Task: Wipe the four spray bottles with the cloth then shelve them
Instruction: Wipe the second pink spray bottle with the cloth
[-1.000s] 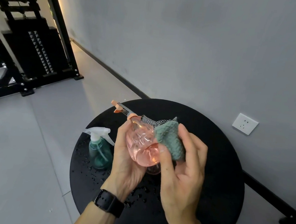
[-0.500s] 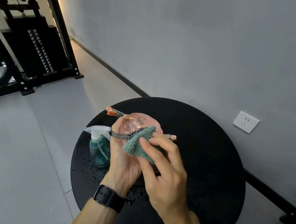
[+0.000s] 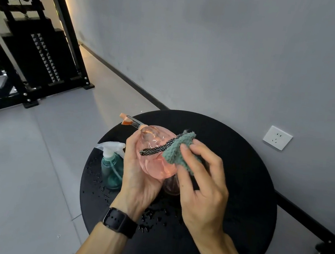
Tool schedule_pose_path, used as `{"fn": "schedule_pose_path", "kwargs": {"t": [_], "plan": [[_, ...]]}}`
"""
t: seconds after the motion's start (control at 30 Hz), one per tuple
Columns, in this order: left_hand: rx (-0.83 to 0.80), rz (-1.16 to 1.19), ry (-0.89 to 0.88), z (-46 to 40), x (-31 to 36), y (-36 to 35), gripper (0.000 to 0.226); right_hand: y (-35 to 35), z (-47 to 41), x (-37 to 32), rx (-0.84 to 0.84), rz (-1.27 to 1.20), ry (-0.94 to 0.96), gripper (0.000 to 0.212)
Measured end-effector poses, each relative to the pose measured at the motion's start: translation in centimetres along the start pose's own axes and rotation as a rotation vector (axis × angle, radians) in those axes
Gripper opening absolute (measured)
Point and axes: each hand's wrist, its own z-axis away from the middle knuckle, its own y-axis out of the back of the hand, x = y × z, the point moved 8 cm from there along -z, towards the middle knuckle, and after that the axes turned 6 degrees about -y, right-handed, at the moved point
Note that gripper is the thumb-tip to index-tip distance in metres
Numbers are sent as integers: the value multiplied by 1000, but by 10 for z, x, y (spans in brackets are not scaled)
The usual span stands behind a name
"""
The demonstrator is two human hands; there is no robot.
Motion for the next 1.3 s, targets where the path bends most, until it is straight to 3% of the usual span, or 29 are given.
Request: {"fn": "schedule_pose_path", "kwargs": {"t": [0.27, 0.47, 0.83, 1.03, 1.23, 1.3], "plan": [[-92, 100, 55, 6, -4, -4, 67, -22, 10, -22, -117, -16, 106, 27], [-21, 69, 30, 1, 5, 4, 59, -21, 16, -13, -172, 12, 112, 32], [-20, 11, -17, -2, 11, 2, 37, 4, 1, 15, -29, 24, -49, 28], [-21, -16, 31, 0, 13, 4, 58, 5, -4, 17, -17, -4, -112, 34], [-45, -187, 111, 14, -3, -3, 44, 0, -11, 27, -51, -90, -274, 34], [-28, -205, 116, 17, -6, -4, 50, -1, -11, 32, -80, -141, -355, 34]]}}
